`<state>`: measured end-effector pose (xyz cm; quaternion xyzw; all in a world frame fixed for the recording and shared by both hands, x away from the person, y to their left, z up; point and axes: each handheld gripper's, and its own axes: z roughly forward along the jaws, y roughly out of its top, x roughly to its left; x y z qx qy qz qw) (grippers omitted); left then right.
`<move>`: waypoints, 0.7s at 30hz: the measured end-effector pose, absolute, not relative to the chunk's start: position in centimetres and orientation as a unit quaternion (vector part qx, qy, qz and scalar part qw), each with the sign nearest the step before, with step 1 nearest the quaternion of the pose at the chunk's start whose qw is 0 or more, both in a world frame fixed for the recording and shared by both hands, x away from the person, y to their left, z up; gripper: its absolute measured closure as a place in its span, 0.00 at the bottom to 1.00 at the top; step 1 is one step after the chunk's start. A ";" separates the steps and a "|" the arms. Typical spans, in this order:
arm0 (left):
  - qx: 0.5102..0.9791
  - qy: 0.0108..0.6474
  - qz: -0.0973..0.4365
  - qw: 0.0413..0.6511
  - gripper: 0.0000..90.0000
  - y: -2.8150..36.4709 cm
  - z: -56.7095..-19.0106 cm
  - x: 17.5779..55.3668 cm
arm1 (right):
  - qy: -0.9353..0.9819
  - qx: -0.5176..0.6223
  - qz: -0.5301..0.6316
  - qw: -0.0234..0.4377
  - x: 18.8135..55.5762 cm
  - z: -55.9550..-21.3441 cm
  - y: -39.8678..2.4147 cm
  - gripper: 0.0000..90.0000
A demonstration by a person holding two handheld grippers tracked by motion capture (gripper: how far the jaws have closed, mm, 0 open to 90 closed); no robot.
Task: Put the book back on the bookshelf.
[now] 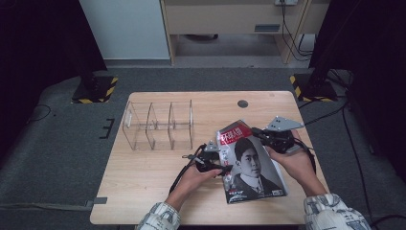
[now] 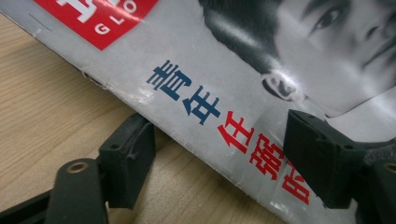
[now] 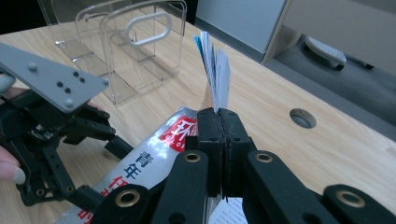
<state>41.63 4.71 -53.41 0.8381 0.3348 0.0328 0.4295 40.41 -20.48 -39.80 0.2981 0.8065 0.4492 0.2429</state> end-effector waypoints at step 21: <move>0.850 0.327 0.081 0.405 0.33 3.6 -53.3 41.2 | 0.820 0.369 0.387 0.205 45.0 -47.7 -23.4 0.74</move>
